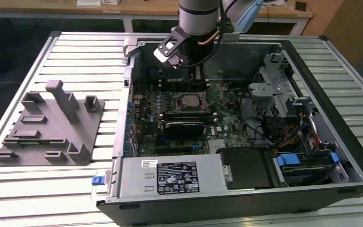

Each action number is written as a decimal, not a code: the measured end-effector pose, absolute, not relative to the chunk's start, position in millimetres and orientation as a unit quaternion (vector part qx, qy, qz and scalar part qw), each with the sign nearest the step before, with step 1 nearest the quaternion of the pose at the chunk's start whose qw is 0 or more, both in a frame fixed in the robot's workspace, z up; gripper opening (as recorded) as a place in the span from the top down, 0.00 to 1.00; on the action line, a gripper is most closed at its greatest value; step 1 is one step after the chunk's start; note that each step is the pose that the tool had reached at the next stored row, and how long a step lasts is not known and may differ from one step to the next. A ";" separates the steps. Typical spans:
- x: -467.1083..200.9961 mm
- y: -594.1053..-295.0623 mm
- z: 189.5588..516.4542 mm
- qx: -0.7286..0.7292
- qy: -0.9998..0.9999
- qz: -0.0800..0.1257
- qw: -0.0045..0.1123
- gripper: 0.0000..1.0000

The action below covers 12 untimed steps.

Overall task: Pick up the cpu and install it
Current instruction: 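Close the cpu cover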

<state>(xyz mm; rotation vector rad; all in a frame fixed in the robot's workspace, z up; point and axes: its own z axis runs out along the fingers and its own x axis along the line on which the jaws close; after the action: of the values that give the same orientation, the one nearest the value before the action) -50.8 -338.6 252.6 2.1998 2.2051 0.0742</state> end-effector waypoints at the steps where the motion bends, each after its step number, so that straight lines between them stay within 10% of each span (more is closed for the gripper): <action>1: -49.9 -338.6 252.6 0.706 0.708 0.024 0.013 0.89; 12: -37.3 -337.2 252.5 0.706 0.708 0.024 0.013 0.89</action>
<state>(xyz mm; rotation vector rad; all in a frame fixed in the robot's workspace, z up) -37.3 -337.2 252.5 2.1999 2.2050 0.0744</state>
